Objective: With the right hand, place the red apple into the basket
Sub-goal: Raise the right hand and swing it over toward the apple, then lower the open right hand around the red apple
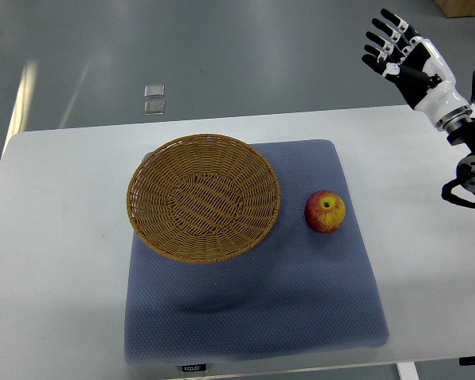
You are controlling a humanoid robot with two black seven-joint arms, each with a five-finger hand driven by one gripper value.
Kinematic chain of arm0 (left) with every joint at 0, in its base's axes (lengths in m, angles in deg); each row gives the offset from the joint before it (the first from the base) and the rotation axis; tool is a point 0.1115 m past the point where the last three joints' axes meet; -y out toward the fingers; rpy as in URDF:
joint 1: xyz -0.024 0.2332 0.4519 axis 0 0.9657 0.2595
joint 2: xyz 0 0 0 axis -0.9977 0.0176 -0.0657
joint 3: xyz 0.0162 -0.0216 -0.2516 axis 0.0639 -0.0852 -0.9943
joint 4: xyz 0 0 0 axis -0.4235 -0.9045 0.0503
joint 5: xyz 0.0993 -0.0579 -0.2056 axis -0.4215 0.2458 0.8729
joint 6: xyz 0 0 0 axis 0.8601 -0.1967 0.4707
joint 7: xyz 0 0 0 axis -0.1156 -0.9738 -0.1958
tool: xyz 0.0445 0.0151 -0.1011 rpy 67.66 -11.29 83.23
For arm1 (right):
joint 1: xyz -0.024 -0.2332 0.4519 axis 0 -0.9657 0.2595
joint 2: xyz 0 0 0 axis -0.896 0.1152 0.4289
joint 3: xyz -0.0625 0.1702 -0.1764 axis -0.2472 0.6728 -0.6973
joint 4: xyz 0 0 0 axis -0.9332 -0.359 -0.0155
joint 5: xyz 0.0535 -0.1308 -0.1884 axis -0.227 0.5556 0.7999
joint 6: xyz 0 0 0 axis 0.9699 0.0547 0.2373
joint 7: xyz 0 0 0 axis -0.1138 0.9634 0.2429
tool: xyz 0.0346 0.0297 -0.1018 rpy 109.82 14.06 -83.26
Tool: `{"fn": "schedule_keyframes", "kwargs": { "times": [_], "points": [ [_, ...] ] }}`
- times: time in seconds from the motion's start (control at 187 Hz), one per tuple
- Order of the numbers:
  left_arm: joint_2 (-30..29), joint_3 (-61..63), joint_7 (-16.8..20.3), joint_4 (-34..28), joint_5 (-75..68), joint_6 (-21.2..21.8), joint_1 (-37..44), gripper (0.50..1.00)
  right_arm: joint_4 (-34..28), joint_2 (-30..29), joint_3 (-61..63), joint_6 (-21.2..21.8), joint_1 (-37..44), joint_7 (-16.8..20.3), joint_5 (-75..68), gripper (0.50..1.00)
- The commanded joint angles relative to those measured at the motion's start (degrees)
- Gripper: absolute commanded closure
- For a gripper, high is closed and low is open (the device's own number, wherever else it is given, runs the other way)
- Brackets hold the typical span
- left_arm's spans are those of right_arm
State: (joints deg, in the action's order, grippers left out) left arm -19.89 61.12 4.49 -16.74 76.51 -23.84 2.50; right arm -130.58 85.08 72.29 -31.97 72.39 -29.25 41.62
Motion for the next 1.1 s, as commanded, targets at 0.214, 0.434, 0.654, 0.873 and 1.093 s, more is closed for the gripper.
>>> {"fn": "schedule_keyframes", "kwargs": {
  "times": [0.214, 0.434, 0.654, 0.873, 1.093],
  "points": [
    [0.0, 0.0, 0.0, 0.0, 0.0, -0.1, 0.0, 0.5, -6.2, 6.2, -0.1, 5.7, 5.0, -0.1, 24.0, 0.581],
    [0.0, 0.0, 0.0, 0.0, 0.0, 0.0, 0.0, 0.5, -8.0, 7.9, -0.3, 13.2, 7.0, -0.1, 35.4, 0.579],
    [0.0, 0.0, 0.0, 0.0, 0.0, 0.0, 0.0, 0.5, -14.7, 8.5, -0.9, 16.5, 7.2, -0.1, 51.5, 0.579],
    [0.0, 0.0, 0.0, 0.0, 0.0, 0.0, 0.0, 0.5, -15.6, 7.7, -1.2, 15.6, 7.1, -0.1, 68.5, 0.581],
    [0.0, 0.0, 0.0, 0.0, 0.0, 0.0, 0.0, 0.5, -15.7, 7.5, -6.2, 13.6, 7.5, -0.1, 71.9, 0.579]
  ]
}}
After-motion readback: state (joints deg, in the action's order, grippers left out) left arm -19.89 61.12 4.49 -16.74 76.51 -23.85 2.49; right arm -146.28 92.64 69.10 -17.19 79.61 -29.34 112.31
